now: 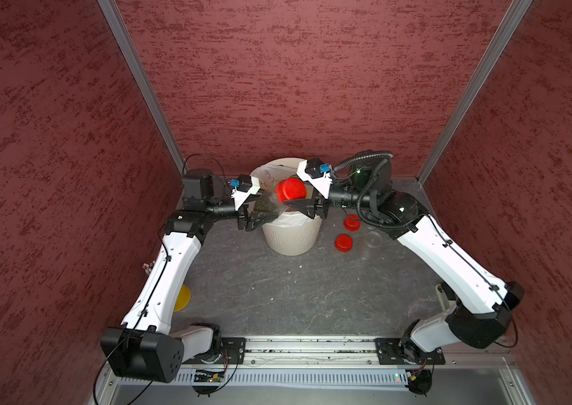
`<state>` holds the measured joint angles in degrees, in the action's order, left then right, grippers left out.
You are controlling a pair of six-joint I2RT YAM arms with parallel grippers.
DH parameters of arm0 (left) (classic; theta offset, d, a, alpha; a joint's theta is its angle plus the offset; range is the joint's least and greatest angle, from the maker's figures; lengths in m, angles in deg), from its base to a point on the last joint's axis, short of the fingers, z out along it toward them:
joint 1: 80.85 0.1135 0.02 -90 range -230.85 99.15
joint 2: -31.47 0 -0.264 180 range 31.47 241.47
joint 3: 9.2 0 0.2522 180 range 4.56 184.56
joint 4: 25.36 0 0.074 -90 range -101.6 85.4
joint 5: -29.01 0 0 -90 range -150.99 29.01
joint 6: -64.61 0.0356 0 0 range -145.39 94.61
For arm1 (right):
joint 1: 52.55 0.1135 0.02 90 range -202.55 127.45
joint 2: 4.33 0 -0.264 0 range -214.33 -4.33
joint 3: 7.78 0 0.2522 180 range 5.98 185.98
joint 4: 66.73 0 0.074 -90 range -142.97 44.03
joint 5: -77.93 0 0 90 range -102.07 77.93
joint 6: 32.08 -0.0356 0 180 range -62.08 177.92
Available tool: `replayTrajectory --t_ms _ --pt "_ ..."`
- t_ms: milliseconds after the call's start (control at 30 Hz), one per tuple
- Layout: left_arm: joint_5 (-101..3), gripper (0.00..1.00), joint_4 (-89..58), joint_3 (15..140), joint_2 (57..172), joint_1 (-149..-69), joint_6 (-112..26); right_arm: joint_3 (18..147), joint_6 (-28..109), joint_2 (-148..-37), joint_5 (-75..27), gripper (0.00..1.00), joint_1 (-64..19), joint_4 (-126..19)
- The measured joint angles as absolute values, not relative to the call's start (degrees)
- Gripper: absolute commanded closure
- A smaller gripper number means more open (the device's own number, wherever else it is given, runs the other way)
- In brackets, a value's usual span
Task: Empty moldy tea leaves from jars
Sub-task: Unscrew the lid from the jar, then place the lid at the center of the board.
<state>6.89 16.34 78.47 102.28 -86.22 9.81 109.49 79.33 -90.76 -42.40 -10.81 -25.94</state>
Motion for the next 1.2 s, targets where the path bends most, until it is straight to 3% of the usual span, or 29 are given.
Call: replayTrajectory --t_ms 233,600,1200 --pt "6.9 0.37 14.9 78.5 101.9 -85.4 9.2 109.4 75.9 -88.9 -39.2 0.66 -10.9 -24.5" --pt "6.4 0.37 11.8 77.7 99.6 -84.2 7.6 90.1 68.0 -77.5 -34.8 0.66 -11.0 -25.5" --pt "3.8 0.37 8.8 76.8 98.2 -84.2 6.2 58.6 49.9 -72.0 -20.2 0.68 -11.0 -31.4"
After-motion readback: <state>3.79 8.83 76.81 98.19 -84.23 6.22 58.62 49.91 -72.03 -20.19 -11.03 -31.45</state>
